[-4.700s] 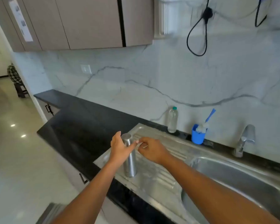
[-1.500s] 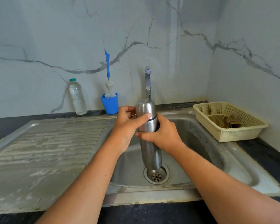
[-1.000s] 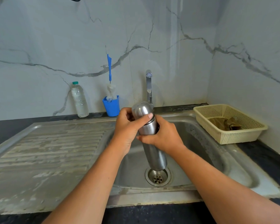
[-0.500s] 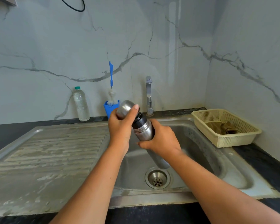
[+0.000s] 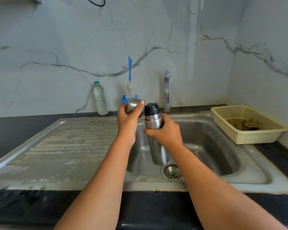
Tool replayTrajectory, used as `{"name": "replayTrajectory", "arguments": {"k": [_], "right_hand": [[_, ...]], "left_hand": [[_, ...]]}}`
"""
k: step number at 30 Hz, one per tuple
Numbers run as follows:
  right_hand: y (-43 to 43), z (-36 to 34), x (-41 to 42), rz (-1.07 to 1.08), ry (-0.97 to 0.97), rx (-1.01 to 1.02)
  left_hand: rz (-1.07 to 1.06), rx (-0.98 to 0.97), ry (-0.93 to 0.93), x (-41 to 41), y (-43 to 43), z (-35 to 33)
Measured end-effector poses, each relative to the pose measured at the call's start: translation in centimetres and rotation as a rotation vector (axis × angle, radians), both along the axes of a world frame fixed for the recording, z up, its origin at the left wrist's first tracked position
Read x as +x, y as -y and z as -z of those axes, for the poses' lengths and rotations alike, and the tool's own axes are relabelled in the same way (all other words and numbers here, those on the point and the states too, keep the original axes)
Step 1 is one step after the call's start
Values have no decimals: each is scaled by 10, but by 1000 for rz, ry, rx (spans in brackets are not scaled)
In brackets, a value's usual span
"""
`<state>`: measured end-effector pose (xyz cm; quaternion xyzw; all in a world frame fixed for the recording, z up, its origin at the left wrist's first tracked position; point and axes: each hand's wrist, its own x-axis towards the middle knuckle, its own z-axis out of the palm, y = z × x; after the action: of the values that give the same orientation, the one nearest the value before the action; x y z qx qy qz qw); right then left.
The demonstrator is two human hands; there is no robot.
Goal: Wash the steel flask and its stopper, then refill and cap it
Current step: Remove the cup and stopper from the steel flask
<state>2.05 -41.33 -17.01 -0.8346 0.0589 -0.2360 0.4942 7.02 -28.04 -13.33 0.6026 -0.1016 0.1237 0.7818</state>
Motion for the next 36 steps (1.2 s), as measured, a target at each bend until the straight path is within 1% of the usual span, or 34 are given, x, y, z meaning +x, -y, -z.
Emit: {"name": "replayTrajectory", "arguments": {"k": [2, 3, 6, 8, 11, 14, 17, 26, 29, 30, 31, 33, 35, 36], "right_hand": [[-2, 0, 1, -48, 15, -21], [-3, -1, 1, -70, 21, -31], [-7, 1, 4, -121, 38, -67], [-12, 3, 4, -149, 44, -95], [-16, 5, 3, -212, 34, -115], [-19, 6, 0, -251, 35, -122], [-18, 8, -3, -261, 31, -116], [-6, 10, -7, -237, 13, -106], [-5, 10, -4, -228, 11, -99], [-5, 10, -4, -225, 9, -95], [-6, 10, -3, -223, 7, -89], [-6, 10, -1, -228, 4, -79], [-5, 9, 0, -236, 7, -66], [-5, 8, 0, -244, 8, -61]], "left_hand": [[19, 102, -64, -3, -12, 3], [-12, 162, -76, -4, -21, 4], [-226, 408, -38, -14, -67, 8], [-294, 588, -46, -30, -100, 12], [-322, 776, -87, -52, -136, 15], [-309, 1008, -143, -68, -151, 16], [-267, 1124, -213, -76, -159, 27], [-257, 1136, -258, -83, -161, 44], [-263, 1178, -303, -81, -159, 42], [-284, 1189, -291, -79, -155, 39], [-309, 1168, -245, -77, -148, 34], [-296, 1003, -82, -72, -122, 19], [-142, 828, 40, -65, -84, 0], [-59, 754, 62, -60, -65, -8]]}}
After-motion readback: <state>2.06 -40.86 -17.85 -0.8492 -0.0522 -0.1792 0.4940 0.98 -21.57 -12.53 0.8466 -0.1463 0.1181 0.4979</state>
